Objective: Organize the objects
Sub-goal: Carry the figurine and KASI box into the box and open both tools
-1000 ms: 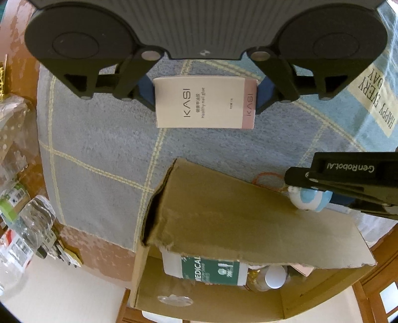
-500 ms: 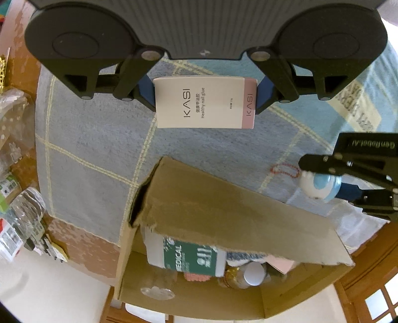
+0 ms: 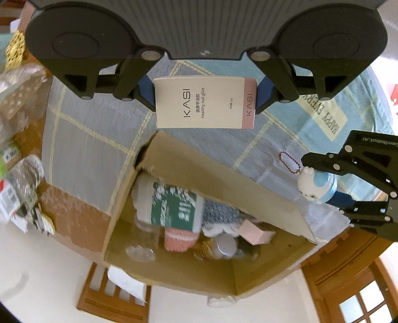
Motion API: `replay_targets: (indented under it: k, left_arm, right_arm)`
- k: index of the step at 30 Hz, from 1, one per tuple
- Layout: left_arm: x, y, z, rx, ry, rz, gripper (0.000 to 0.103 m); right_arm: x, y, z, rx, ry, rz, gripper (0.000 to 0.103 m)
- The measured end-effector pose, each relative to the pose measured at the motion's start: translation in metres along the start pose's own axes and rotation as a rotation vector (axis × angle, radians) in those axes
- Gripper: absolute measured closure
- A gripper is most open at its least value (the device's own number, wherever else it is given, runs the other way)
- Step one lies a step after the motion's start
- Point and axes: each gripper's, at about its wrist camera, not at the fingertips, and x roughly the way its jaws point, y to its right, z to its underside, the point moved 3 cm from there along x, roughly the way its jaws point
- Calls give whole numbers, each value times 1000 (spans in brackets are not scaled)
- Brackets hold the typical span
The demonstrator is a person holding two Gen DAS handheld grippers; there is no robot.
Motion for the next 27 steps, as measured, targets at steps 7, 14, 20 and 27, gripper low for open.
replay_targets:
  k: [7,14,20,27]
  left_arm:
    - [-23,-6,-30,23,56,7,56]
    - [-33,-16,-65,28,118,-13,56]
    - [-24,-27,-86,21,133,-50,55]
    - [-18,-35,-87,5,155,-99,21]
  right_arm:
    - [-25,-4,-23,-57,51,5,20]
    - [-41,2,-45,-88,101,30,20]
    - [-47,11,-61,-81,137,42,20]
    - [-47,14,-77,-64,160,38,20]
